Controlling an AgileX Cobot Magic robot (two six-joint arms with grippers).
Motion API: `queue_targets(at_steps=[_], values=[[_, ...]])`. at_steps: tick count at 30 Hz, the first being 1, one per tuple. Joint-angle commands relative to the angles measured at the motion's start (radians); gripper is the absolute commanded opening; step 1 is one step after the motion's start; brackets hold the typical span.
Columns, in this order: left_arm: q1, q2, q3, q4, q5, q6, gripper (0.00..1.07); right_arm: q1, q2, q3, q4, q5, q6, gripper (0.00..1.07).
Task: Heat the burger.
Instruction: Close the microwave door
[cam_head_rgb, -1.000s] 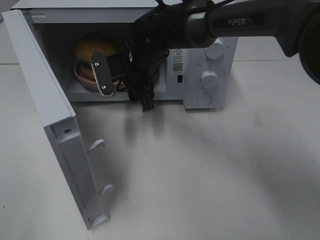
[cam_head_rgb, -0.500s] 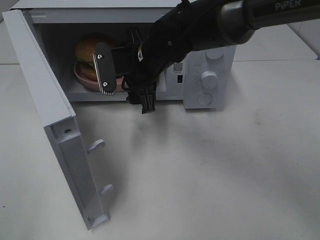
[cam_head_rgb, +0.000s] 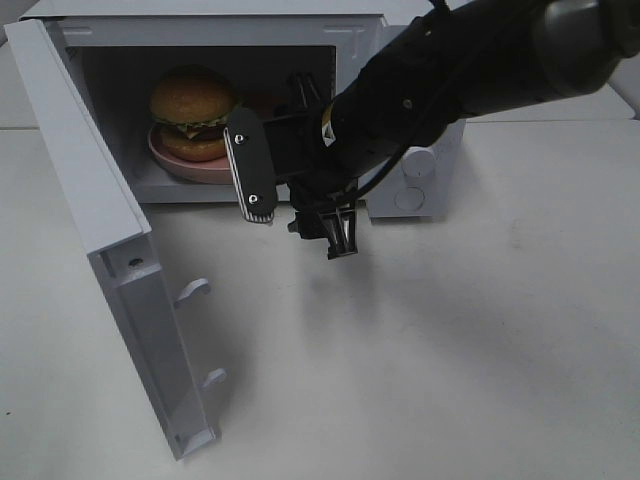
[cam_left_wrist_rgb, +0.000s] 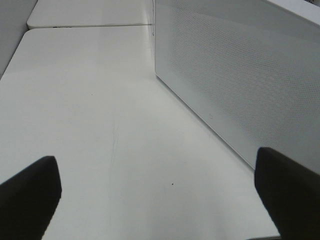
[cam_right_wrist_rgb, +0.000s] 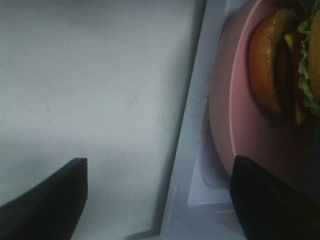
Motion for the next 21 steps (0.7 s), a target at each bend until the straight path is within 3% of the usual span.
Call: queue_targets(at_steps=[1,14,21], values=[[-0.005,-0.024,0.003,0.000,-0.003,0.000,1.00,0.001,-0.058,0.055,-0.012,-0.001,0.020,0.76],[-0.005,-0.024,0.003,0.000,-0.003,0.000,1.00,0.001,-0.264,0.251,-0.013,0.001,0.049,0.76],[-0.005,-0.024,0.003,0.000,-0.003,0.000,1.00,0.001,-0.419,0.363,-0.013,0.012,0.207,0.76]])
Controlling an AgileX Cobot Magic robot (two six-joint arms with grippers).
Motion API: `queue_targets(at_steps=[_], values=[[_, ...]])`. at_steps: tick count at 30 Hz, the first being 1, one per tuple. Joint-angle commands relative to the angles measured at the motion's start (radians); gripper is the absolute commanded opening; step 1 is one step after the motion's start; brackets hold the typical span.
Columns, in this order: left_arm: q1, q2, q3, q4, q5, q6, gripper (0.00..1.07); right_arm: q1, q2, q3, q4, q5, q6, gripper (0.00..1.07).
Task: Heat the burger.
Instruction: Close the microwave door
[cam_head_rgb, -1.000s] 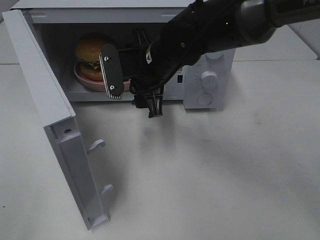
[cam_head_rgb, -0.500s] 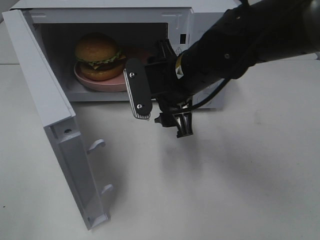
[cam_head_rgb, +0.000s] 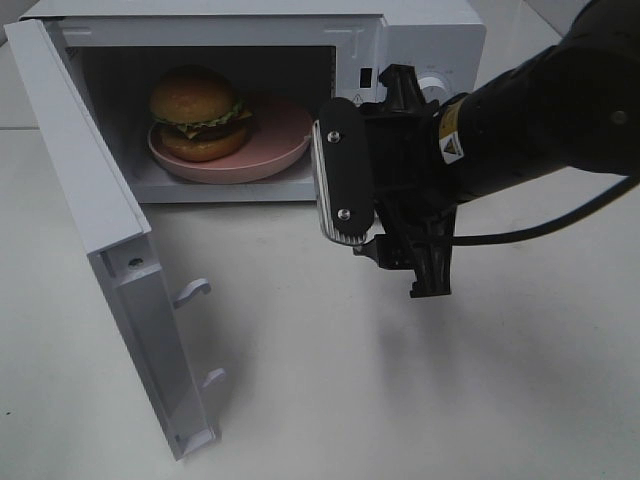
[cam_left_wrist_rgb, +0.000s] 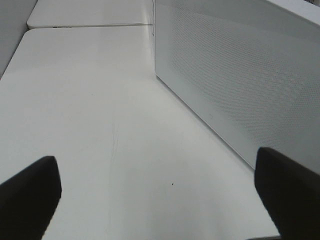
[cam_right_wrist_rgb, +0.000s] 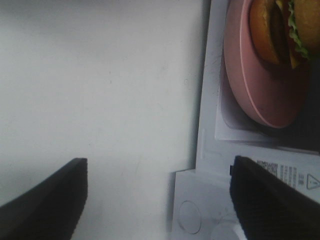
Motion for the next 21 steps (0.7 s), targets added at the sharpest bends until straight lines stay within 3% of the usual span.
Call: queue_targets(at_steps=[1,6,21], values=[[-0.005,-0.024,0.003,0.000,-0.003,0.000,1.00,0.000,-0.046,0.027,-0.006,0.008,0.063,0.76],[-0.005,-0.024,0.003,0.000,-0.003,0.000,1.00,0.000,-0.103,0.065,-0.005,0.040,0.159,0.76],[-0.005,-0.024,0.003,0.000,-0.003,0.000,1.00,0.000,-0.311,0.083,-0.002,0.442,0.758,0.76]])
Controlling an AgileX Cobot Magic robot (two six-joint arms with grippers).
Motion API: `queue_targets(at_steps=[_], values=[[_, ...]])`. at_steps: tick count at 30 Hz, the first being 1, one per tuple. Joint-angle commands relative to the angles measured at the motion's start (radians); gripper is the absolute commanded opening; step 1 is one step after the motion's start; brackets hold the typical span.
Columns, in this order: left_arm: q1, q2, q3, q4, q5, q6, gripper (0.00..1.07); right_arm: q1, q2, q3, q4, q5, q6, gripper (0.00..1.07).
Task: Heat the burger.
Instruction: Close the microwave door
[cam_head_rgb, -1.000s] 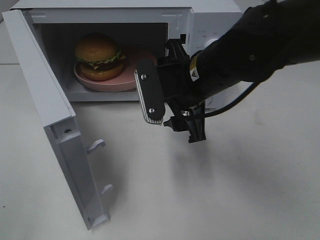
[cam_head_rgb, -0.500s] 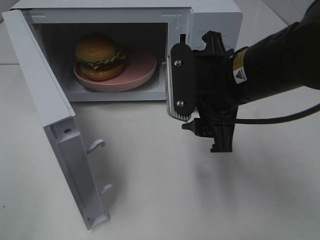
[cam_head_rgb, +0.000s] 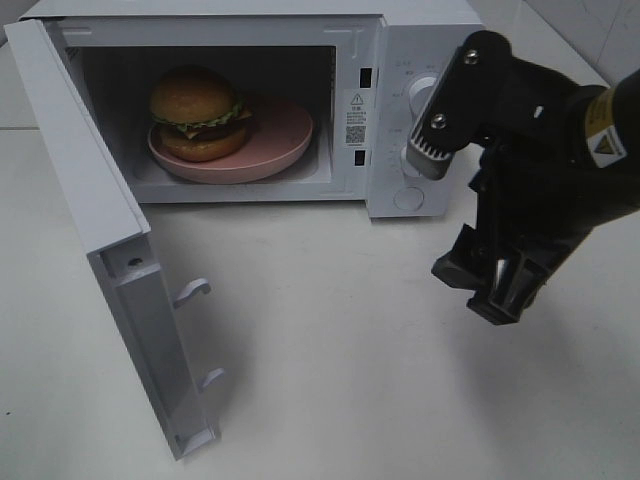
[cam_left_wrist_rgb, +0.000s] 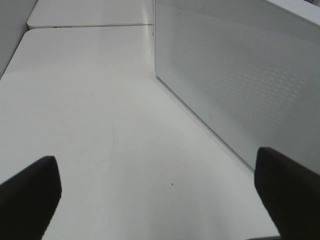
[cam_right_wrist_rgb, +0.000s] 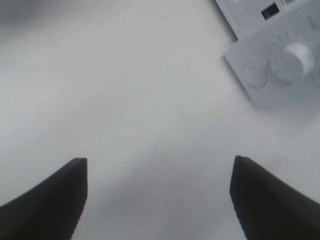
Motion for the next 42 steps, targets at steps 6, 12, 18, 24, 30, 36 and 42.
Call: queue_targets(at_steps=[6,12,18,24,30,36,42], values=[[-0.005,-0.024,0.003,0.000,-0.003,0.000,1.00,0.000,-0.105,0.003,0.000,0.292,0.245,0.76],[-0.005,-0.024,0.003,0.000,-0.003,0.000,1.00,0.000,-0.171,0.003,0.037,0.393,0.252,0.76],[-0.005,-0.024,0.003,0.000,-0.003,0.000,1.00,0.000,-0.234,0.003,0.078,0.464,0.251,0.76],[-0.005,-0.024,0.003,0.000,-0.003,0.000,1.00,0.000,-0.307,0.003,0.092,0.495,0.251,0.76],[-0.005,-0.024,0.003,0.000,-0.003,0.000,1.00,0.000,-0.404,0.003,0.097,0.506,0.255,0.76],[-0.005,-0.024,0.003,0.000,-0.003,0.000,1.00,-0.078,-0.454,0.003,0.108,0.515,0.261,0.76],[-0.005,-0.024,0.003,0.000,-0.003,0.000,1.00,-0.231,-0.533,0.003,0.113,0.515,0.264,0.76]])
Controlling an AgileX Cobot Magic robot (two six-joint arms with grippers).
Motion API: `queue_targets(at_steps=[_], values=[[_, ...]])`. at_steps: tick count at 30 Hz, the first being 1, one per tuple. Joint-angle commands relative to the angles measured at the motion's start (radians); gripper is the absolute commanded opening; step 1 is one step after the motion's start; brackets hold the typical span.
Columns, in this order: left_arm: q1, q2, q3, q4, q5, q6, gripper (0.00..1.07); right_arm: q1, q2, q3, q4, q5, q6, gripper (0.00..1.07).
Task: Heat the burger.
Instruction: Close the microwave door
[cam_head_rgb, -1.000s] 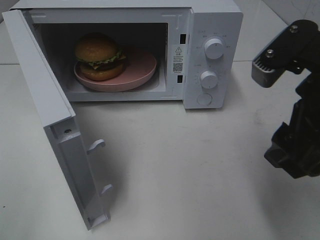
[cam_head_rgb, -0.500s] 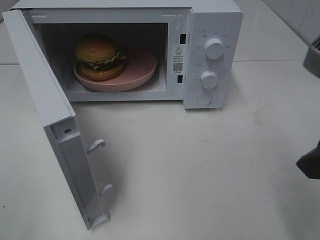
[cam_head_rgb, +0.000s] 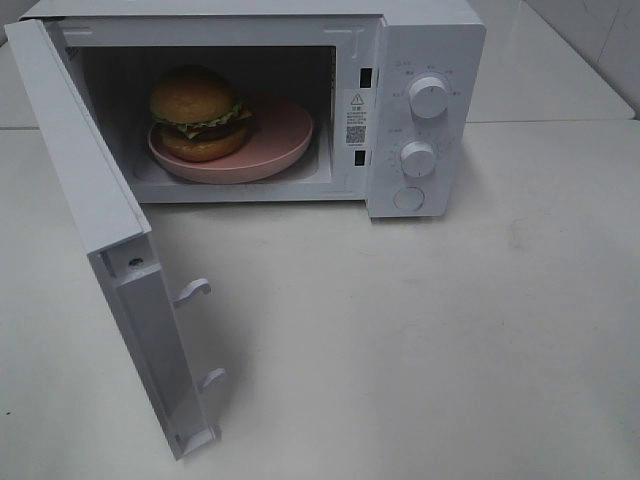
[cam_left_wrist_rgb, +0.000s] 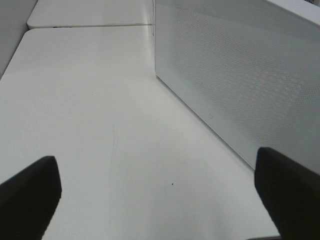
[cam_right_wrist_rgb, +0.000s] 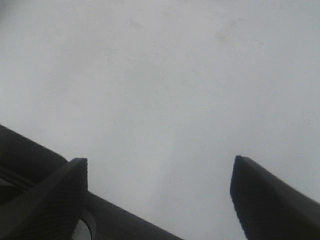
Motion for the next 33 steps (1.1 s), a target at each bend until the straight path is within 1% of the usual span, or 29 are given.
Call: queue_targets(at_steps=[1,5,7,8,9,10,11,12,13,14,16,18,21,23,26,27,29,31,33], values=[[-0.005,-0.024,0.003,0.000,-0.003,0.000,1.00,-0.064,-0.063,0.003,0.023,0.007,0.012,0.76],[-0.005,-0.024,0.003,0.000,-0.003,0.000,1.00,-0.090,-0.089,0.007,0.032,0.007,0.012,0.76],[-0.005,-0.024,0.003,0.000,-0.003,0.000,1.00,-0.128,-0.134,0.045,0.034,-0.005,0.011,0.76],[-0.005,-0.024,0.003,0.000,-0.003,0.000,1.00,-0.128,-0.134,0.045,0.034,-0.005,0.011,0.76],[-0.005,-0.024,0.003,0.000,-0.003,0.000,1.00,-0.152,-0.167,0.080,0.034,-0.016,0.011,0.76],[-0.005,-0.024,0.003,0.000,-0.003,0.000,1.00,-0.152,-0.167,0.080,0.034,-0.016,0.011,0.76],[-0.005,-0.024,0.003,0.000,-0.003,0.000,1.00,-0.176,-0.208,0.121,0.039,-0.027,0.011,0.76],[-0.005,-0.024,0.003,0.000,-0.003,0.000,1.00,-0.188,-0.230,0.140,0.042,-0.035,0.011,0.76],[-0.005,-0.024,0.003,0.000,-0.003,0.000,1.00,-0.188,-0.230,0.140,0.042,-0.035,0.011,0.76],[-0.005,-0.024,0.003,0.000,-0.003,0.000,1.00,-0.208,-0.271,0.172,0.042,-0.048,0.011,0.76],[-0.005,-0.024,0.003,0.000,-0.003,0.000,1.00,-0.216,-0.290,0.185,0.042,-0.052,0.011,0.76],[-0.005,-0.024,0.003,0.000,-0.003,0.000,1.00,-0.259,-0.380,0.236,0.042,-0.057,0.012,0.76],[-0.005,-0.024,0.003,0.000,-0.003,0.000,1.00,-0.273,-0.397,0.244,0.043,-0.057,0.013,0.76],[-0.005,-0.024,0.003,0.000,-0.003,0.000,1.00,-0.310,-0.475,0.272,0.047,-0.060,0.046,0.76],[-0.005,-0.024,0.003,0.000,-0.003,0.000,1.00,-0.315,-0.494,0.274,0.047,-0.055,0.053,0.76],[-0.005,-0.024,0.003,0.000,-0.003,0.000,1.00,-0.332,-0.529,0.280,0.047,-0.048,0.058,0.76],[-0.005,-0.024,0.003,0.000,-0.003,0.000,1.00,-0.338,-0.542,0.282,0.047,-0.043,0.058,0.75],[-0.005,-0.024,0.003,0.000,-0.003,0.000,1.00,-0.358,-0.604,0.286,0.050,-0.038,0.058,0.75],[-0.005,-0.024,0.003,0.000,-0.003,0.000,1.00,-0.363,-0.616,0.286,0.050,-0.038,0.058,0.75]])
